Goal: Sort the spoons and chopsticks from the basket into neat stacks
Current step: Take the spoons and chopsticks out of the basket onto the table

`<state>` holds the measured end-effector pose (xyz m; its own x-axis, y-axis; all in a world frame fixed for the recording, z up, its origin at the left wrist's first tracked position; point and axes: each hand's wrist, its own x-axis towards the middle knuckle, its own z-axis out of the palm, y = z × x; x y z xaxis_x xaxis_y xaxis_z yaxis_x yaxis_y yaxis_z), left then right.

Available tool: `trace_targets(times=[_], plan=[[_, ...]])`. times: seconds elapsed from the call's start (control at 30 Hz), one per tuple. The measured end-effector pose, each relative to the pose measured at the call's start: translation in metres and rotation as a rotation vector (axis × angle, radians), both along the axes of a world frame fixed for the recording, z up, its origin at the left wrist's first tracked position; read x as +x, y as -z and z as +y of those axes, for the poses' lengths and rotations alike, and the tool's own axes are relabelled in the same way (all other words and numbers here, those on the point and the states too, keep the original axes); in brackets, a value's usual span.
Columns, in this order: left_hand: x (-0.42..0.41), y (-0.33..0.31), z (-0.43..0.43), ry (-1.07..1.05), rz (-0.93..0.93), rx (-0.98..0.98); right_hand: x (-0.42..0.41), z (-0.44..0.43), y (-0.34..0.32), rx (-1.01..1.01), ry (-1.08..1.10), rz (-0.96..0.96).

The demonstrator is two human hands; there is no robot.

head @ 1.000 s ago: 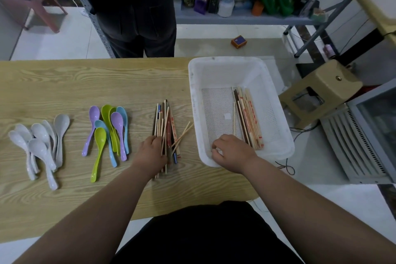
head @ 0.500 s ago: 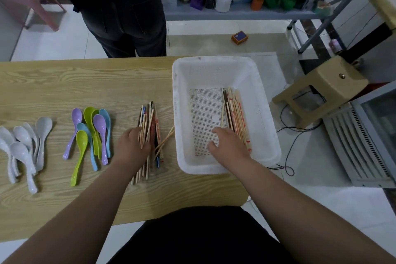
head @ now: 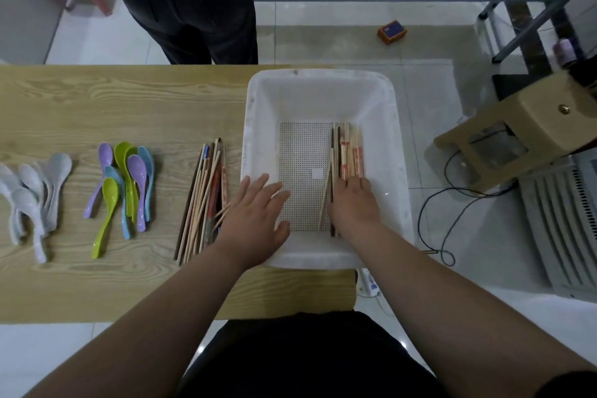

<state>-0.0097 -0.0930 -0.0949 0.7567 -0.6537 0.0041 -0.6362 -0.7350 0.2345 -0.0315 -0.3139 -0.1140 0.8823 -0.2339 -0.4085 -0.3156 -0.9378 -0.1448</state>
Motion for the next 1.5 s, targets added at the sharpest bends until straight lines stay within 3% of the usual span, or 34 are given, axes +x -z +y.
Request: trace_targets(times=[0.17,1.0,1.3,1.5], plan=[[-0.002,-0.002,-0.004,-0.020,-0.002,0.006,0.005,-0.004,0.005,0.066,0.012,-0.032],[-0.003,-0.003,-0.006,-0.040,-0.010,-0.003,0.028,0.004,0.003,0.275,0.271,0.248],[0.000,-0.011,0.004,0.062,0.048,0.024,0.014,0.017,-0.016,0.259,0.431,0.133],[0.005,-0.006,0.075,0.145,0.102,-0.080,0.013,0.054,-0.054,0.327,0.431,-0.163]])
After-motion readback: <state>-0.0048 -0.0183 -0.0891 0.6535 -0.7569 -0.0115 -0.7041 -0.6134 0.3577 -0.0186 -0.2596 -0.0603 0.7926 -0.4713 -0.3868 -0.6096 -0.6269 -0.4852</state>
